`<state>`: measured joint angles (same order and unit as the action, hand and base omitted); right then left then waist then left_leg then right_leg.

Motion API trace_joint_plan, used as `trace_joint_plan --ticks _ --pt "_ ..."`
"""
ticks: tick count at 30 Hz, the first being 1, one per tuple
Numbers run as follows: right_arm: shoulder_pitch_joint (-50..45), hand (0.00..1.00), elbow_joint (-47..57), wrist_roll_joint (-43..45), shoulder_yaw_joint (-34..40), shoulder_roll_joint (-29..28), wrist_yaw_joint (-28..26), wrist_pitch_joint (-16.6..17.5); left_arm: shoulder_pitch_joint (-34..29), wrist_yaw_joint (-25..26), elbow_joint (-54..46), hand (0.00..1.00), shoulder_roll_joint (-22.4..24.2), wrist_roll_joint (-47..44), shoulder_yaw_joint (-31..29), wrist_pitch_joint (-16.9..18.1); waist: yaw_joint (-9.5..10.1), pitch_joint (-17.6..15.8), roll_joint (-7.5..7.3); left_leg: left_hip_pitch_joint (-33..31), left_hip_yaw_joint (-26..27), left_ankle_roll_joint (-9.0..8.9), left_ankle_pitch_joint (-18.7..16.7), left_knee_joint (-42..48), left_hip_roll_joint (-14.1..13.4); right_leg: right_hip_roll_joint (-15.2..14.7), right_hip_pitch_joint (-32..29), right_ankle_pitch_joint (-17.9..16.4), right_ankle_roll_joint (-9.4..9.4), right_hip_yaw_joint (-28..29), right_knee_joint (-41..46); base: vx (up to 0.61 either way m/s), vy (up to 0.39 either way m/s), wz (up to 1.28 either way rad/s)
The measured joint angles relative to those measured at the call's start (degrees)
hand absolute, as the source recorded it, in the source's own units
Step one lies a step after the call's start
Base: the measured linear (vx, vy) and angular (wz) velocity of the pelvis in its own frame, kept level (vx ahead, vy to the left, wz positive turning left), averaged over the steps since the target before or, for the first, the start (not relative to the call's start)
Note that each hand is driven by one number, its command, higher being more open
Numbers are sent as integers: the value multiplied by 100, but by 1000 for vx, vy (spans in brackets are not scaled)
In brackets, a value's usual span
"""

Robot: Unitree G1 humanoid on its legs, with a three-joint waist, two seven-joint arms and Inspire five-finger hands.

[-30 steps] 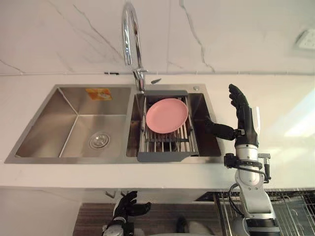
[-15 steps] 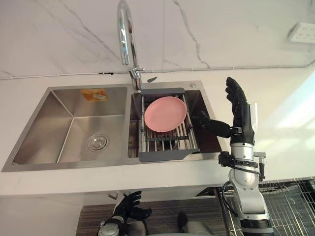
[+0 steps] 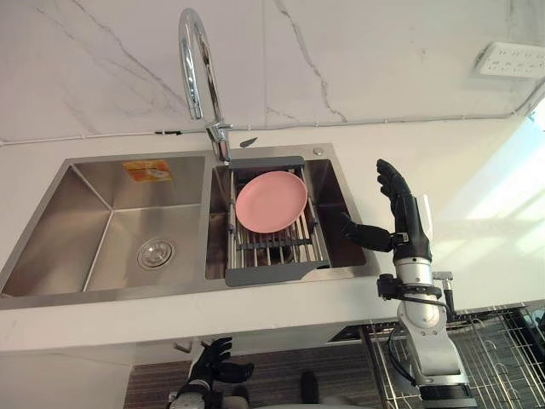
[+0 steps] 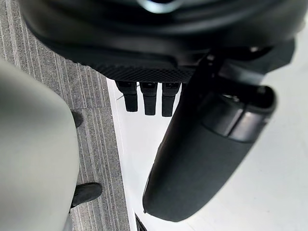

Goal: Walk over to the sink, pick up the cup, carry it to the dishwasher, place the cup inside the dishwasher, then close the dishwasher door

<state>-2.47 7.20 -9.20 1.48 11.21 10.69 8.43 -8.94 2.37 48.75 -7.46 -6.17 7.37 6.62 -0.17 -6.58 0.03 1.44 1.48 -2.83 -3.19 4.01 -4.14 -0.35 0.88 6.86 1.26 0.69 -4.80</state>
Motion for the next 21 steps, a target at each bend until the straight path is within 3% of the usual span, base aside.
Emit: trace_joint_plan --ticks 9,21 --pt "266 90 63 -448 0 26 172 -42 48 49 124 90 8 55 -30 50 74 38 -90 226 41 -30 81 -154 -60 -14 234 -43 23 -171 6 -61 7 7" --pt "935 90 -377 -680 -1066 961 -287 17 50 -31 155 90 -37 144 -30 244 107 57 -180 270 -39 -83 282 -345 -64 -73 320 -117 63 -535 8 -23 8 14"
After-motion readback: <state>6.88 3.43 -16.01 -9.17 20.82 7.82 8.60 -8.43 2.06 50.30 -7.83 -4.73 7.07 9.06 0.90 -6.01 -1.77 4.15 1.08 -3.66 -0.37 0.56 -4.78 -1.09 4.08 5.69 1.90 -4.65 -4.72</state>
